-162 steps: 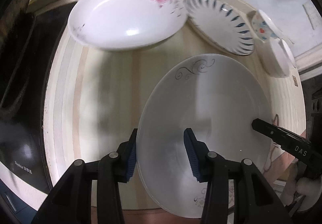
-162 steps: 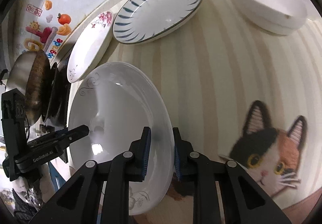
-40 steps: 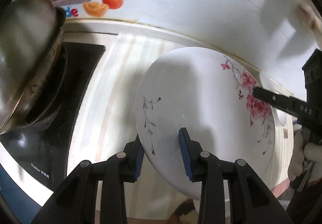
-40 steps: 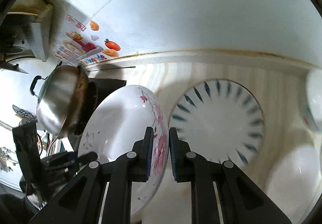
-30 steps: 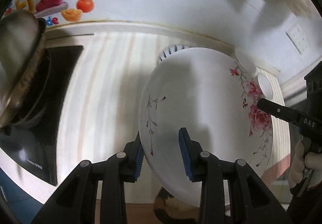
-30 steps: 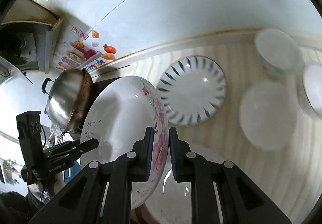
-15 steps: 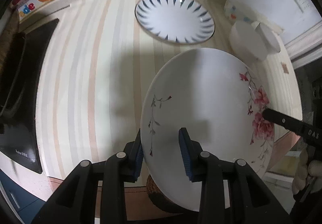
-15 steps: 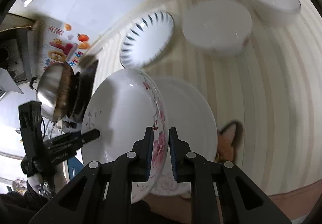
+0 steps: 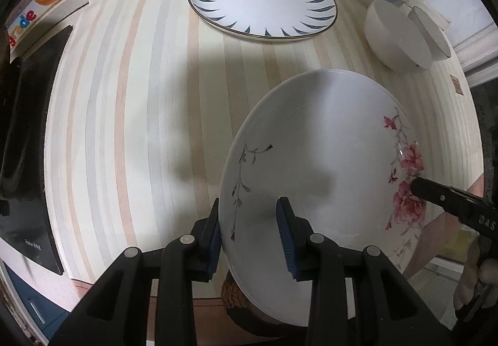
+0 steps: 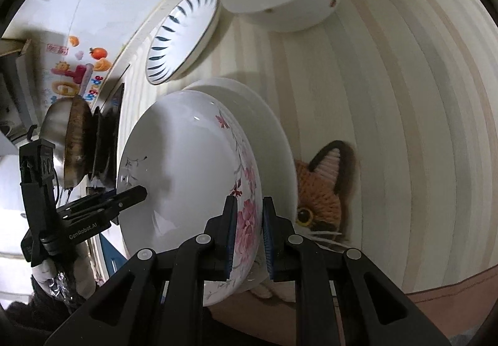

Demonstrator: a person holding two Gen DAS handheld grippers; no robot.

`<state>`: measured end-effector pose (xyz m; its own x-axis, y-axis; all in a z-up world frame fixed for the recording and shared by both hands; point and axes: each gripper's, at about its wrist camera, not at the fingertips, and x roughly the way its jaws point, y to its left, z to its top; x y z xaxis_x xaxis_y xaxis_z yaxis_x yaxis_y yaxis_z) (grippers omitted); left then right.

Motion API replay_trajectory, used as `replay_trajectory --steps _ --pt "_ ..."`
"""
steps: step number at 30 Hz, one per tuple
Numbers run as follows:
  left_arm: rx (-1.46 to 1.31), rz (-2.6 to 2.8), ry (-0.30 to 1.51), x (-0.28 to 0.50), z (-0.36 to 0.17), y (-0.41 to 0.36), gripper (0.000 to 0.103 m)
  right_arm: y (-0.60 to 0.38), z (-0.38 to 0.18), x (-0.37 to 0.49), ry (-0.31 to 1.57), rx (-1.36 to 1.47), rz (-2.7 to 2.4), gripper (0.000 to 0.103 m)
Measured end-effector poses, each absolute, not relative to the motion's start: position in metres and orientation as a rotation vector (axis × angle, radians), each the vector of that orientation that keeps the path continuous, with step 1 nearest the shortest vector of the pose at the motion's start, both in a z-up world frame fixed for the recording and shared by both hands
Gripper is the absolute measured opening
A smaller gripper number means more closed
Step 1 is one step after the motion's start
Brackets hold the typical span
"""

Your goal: Organize plates and bowls

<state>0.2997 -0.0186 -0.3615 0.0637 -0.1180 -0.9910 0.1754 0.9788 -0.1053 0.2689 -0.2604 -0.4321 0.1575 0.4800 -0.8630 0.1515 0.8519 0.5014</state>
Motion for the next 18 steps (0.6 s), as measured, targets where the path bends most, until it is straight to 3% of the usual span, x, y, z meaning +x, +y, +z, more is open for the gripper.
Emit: replay_trajectory --steps 18 --pt "0.050 -0.215 1.518 0.302 -0.389 -0.029 0.031 -0.263 -0.436 0.270 1.441 0.542 0.239 0.020"
